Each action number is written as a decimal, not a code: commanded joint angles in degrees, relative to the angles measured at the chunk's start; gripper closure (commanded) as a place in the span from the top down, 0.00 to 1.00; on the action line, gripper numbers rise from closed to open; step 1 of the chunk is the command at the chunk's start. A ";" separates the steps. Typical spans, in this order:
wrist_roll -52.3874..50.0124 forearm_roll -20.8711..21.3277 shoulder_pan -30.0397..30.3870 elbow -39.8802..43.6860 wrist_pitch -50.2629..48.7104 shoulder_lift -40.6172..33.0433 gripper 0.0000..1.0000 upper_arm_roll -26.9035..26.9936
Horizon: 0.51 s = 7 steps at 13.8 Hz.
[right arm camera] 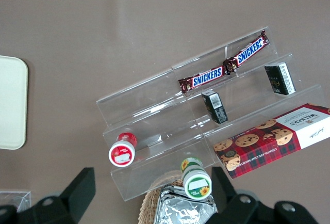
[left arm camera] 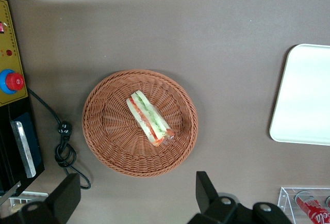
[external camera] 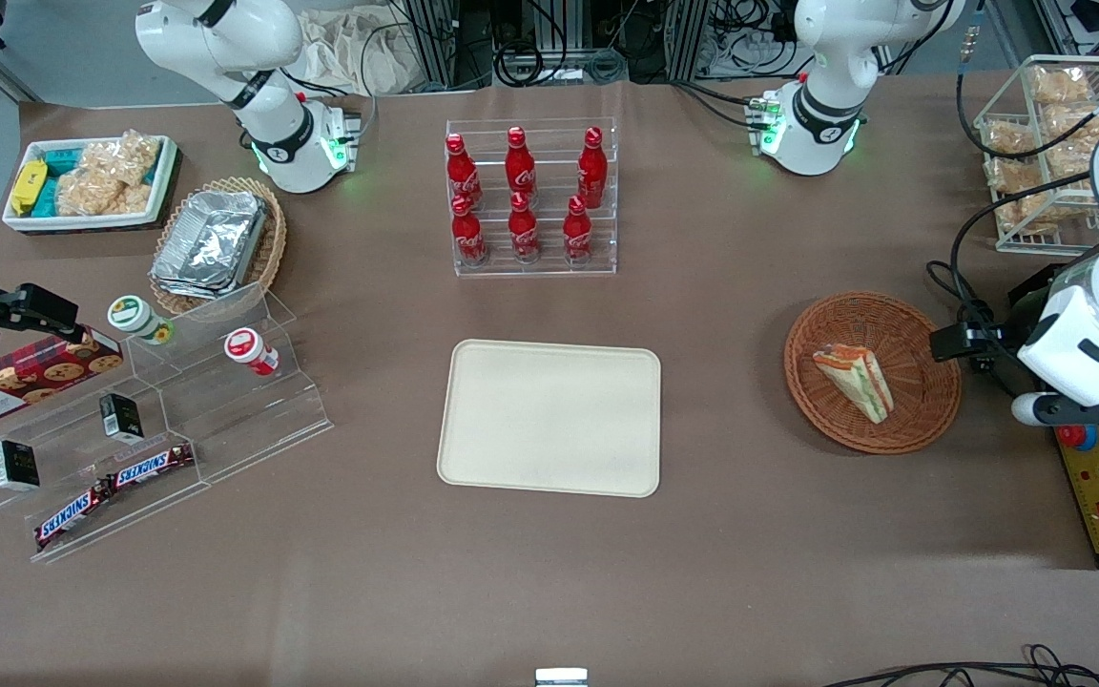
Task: Place sandwich from basket to tray
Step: 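Move the left gripper over the sandwich in the wicker basket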
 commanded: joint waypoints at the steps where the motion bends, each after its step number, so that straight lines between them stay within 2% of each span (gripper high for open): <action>1: 0.91 -0.44 0.20 0.67 -0.94 -0.50 1.00 -0.07; 7: 0.91 -0.71 0.55 0.58 -1.20 -0.50 1.00 0.01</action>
